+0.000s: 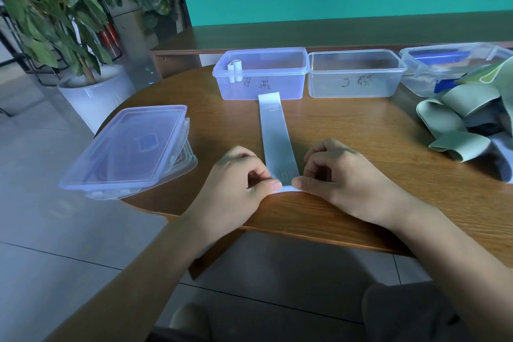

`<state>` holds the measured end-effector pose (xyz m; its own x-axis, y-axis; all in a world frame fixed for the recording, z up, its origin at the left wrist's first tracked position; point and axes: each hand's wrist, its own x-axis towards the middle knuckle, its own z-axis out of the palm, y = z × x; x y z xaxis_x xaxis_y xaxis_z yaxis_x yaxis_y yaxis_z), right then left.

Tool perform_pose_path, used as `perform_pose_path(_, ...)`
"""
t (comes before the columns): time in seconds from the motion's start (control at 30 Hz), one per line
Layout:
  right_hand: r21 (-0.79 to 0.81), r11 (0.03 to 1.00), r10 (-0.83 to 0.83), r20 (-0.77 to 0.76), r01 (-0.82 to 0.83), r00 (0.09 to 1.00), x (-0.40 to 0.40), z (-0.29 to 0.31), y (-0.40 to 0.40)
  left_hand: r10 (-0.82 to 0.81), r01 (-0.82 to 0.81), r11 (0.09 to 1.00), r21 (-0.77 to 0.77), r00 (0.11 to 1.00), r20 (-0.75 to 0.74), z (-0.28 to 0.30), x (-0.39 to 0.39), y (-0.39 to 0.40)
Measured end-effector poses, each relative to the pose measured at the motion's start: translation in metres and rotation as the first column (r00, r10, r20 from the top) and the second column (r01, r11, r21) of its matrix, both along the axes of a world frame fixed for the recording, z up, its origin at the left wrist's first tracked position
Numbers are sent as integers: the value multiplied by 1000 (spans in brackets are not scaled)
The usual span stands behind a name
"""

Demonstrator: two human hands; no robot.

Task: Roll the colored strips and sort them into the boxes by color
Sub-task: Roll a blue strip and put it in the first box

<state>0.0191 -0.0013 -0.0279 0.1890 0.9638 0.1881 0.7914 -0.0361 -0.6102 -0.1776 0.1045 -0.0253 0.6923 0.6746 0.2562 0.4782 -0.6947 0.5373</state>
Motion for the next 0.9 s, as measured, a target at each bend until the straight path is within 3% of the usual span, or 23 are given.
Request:
perform_pose_path(0.23, 75, 993, 93, -88, -87, 992, -6, 0, 0, -205, 200, 976, 84, 977, 57, -4, 0, 2)
perform_pose_path(0.43, 97, 981, 169, -25, -166, 985, -5, -8, 2, -227, 220, 961, 170, 974, 25, -6, -2, 4)
perform_pose_path(0.6, 102, 975, 192, 68, -198, 979, -3, -10, 0, -189, 184, 977, 109, 981, 34, -3, -4, 2)
perform_pose_path(0.9, 88, 981, 171, 23, -172, 985, 0, -5, 1, -129, 126, 989, 83, 991, 34, 0, -1, 4)
